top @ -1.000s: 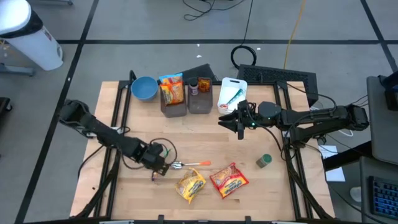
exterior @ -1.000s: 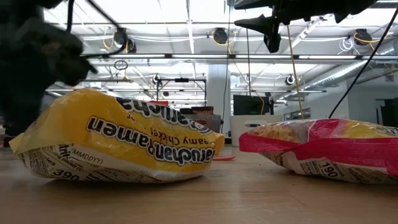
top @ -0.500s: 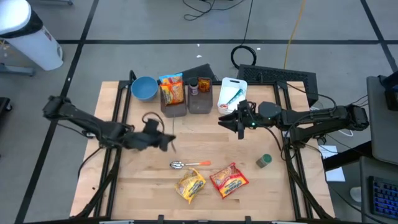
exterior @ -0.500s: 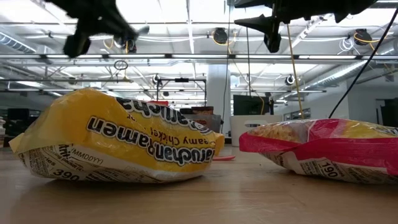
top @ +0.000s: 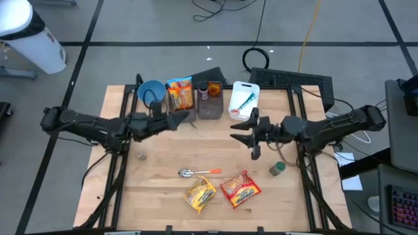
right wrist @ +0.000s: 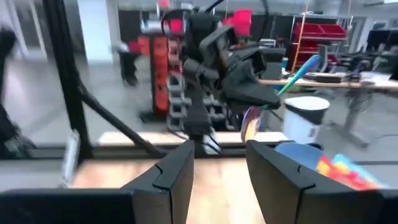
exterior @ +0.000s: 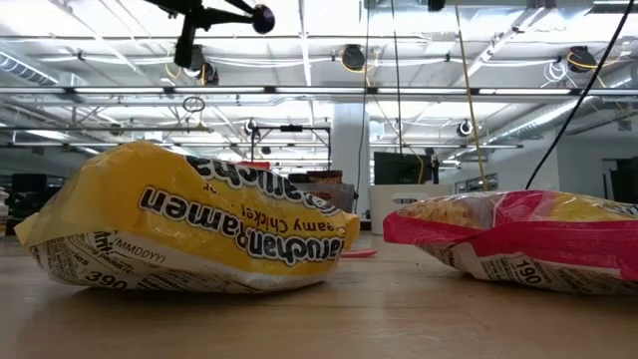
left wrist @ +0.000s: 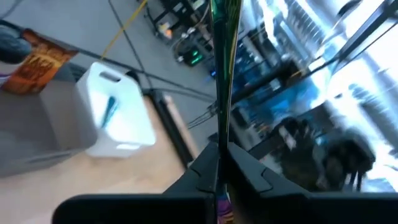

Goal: Pick & Place Food Item
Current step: Put the blue green spoon into the white bin

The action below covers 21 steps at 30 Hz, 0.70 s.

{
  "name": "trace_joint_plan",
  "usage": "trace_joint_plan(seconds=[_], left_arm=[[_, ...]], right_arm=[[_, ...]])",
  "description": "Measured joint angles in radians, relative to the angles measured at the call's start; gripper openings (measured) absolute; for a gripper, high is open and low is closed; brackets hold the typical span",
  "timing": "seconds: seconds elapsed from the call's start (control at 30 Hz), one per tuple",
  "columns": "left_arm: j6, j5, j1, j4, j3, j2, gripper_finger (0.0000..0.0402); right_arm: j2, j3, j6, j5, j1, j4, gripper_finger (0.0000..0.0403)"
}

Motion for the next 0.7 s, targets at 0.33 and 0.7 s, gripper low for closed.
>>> trace_joint_plan(seconds=[0.33, 0.7], left_arm=[[-0.059, 0.073, 0.106, 0.123, 0.001, 0.000, 0.0018], [-0.092, 0.094, 0.112, 0.332, 0.003, 0.093, 0.0019]], right_arm=[[0.157, 0.230, -0.275, 0.083, 0.053, -0.184, 0.0145], [0.353, 0.403, -0.285, 0.142, -0.025, -0.186, 0.0214]])
